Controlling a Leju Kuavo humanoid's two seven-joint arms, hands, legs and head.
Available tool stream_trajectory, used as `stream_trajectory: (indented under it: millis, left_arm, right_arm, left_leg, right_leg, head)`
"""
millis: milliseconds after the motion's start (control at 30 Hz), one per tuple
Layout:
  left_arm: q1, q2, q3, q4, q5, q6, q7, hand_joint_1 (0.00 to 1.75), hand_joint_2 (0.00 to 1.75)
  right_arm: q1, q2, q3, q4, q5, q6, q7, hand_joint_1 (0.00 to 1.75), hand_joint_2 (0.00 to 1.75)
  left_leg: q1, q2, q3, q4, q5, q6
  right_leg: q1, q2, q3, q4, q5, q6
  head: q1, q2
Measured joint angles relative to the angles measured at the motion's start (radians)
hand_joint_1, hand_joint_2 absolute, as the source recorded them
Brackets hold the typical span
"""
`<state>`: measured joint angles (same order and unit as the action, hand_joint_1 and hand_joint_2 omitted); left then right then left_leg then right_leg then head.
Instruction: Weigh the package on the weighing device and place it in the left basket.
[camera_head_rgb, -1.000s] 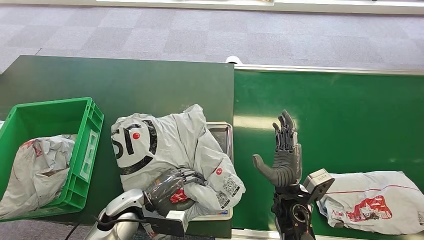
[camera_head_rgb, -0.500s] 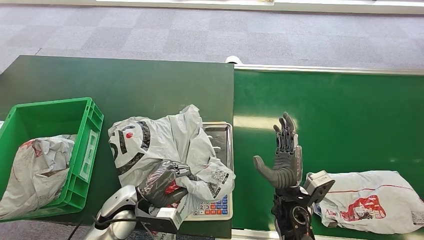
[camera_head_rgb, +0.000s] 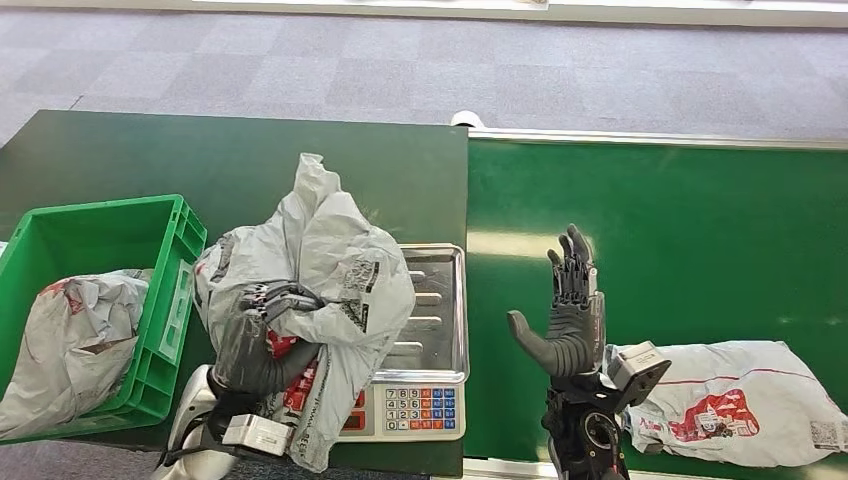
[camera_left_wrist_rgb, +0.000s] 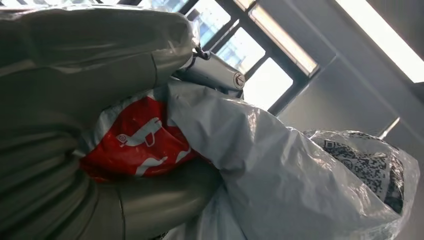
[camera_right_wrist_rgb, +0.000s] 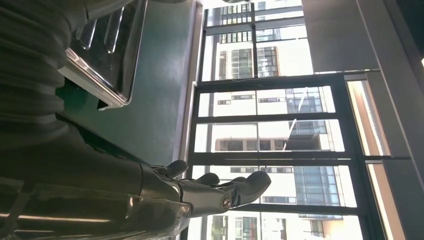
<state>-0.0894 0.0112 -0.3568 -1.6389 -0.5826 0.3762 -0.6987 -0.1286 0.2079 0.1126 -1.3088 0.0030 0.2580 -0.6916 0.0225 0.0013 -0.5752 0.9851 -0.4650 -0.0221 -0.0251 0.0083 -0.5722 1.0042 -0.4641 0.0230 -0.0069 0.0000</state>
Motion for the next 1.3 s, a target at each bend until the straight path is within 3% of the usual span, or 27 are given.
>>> stream_trajectory:
  millis: [467,700,800,900,967,1100,1300]
  left_arm:
    - [0.017,0.008,0.02,-0.111,0.003,0.15,0.0,1.75,1.75]
    - [0.022,-0.003,0.11,-0.14,-0.063,0.292,0.0,1.75,1.75]
    - [0.023,-0.038,0.192,-0.146,-0.233,0.314,0.0,1.75,1.75]
    - [0.004,-0.115,0.333,-0.151,-0.499,0.317,0.0,1.75,1.75]
    - [-0.012,-0.156,0.417,-0.15,-0.587,0.318,0.0,1.75,1.75]
    - [-0.029,-0.207,0.516,-0.145,-0.616,0.318,0.0,1.75,1.75]
    - [-0.036,-0.239,0.564,-0.141,-0.622,0.318,0.0,1.75,1.75]
  right_arm:
    - [0.0,0.0,0.001,0.0,-0.006,-0.004,0.0,0.0,1.75]
    - [0.003,0.0,0.0,0.0,-0.012,-0.01,-0.001,0.0,1.75]
    - [0.008,0.0,-0.001,0.0,-0.015,-0.01,-0.002,0.0,1.75]
    - [0.015,0.0,-0.002,0.0,-0.016,-0.01,-0.002,0.0,1.75]
    - [0.019,0.0,-0.003,0.0,-0.017,-0.013,-0.002,0.0,1.75]
    - [0.024,0.0,-0.003,0.0,-0.021,-0.02,-0.002,0.0,1.75]
    - [0.025,0.0,-0.003,0.0,-0.021,-0.021,-0.002,0.0,1.75]
  left_leg:
    - [0.0,0.0,0.0,0.0,0.0,0.0]
    - [0.0,0.0,0.0,0.0,0.0,0.0]
    - [0.0,0.0,0.0,0.0,0.0,0.0]
    - [0.0,0.001,0.0,0.0,0.0,0.0]
    - [0.0,0.001,0.0,0.0,0.0,0.0]
    - [0.0,0.001,0.0,0.0,0.0,0.0]
    - [0.0,0.001,0.0,0.0,0.0,0.0]
  right_leg:
    - [0.0,0.0,0.0,0.0,0.0,0.0]
    - [0.0,0.0,0.0,0.0,0.0,0.0]
    - [0.0,0.0,0.0,0.0,0.0,0.0]
    - [0.0,0.0,0.0,0.0,0.0,0.0]
    - [0.0,0.001,-0.001,0.0,0.0,0.0]
    - [0.0,0.001,-0.001,0.0,0.0,0.0]
    - [0.0,0.001,-0.001,0.0,0.0,0.0]
  head:
    - [0.0,0.0]
    - [0.0,0.0]
    - [0.0,0.0]
    - [0.0,0.0]
    - [0.0,0.0]
    - [0.0,0.0]
    - [0.0,0.0]
